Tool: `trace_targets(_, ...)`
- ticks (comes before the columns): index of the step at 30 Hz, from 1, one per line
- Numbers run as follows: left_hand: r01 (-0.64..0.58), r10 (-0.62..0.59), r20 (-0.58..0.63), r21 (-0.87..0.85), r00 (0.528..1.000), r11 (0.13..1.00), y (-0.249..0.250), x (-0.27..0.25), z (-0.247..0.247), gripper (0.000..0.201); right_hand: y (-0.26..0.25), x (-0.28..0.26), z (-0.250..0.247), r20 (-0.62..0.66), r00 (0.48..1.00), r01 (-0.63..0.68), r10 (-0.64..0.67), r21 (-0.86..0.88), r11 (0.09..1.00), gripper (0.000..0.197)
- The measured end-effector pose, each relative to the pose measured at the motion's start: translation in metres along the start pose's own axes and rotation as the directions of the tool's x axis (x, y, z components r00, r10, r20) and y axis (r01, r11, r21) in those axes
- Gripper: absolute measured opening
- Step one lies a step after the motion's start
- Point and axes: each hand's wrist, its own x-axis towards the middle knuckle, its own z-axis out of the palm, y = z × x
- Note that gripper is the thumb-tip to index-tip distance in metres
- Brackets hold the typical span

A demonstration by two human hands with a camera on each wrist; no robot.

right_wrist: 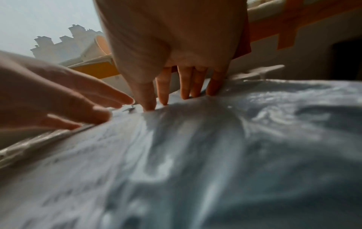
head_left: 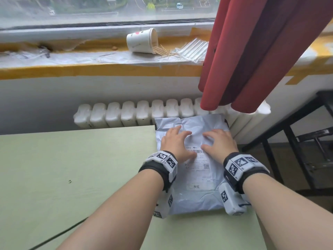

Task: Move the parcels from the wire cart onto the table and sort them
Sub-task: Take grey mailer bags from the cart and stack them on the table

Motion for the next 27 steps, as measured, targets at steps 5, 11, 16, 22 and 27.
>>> trace_targets(5,0.085,-0.078,0.102,-0.07,0.992,0.994,-0.01,0.007,0.006,0.084,0.005,0.005,0.006,0.048,0.998,-0.026,0.028,-0.049,0.998,0.047)
trace_targets(11,0.084,-0.077,0.053,-0.13,0.996,0.988,-0.016,0.009,-0.019,0.069,-0.004,0.013,-0.009,0.019,0.998,-0.066,0.064,0.1,0.993,0.037)
trace_targets(16,0.139,-0.139,0.008,-0.152,0.99,0.979,-0.026,-0.006,-0.05,0.051,-0.035,0.015,-0.032,0.004,0.999,-0.043,0.043,0.154,0.987,0.035)
trace_targets(22,0.153,-0.171,-0.11,-0.161,0.979,0.975,-0.044,-0.036,-0.091,0.033,-0.095,0.009,-0.045,-0.016,0.996,0.084,-0.083,0.156,0.984,0.031)
trace_targets(27,0.19,-0.219,-0.18,-0.164,0.959,0.968,-0.074,-0.073,-0.124,0.031,-0.156,-0.004,-0.041,0.002,0.983,0.18,-0.181,0.126,0.976,0.025)
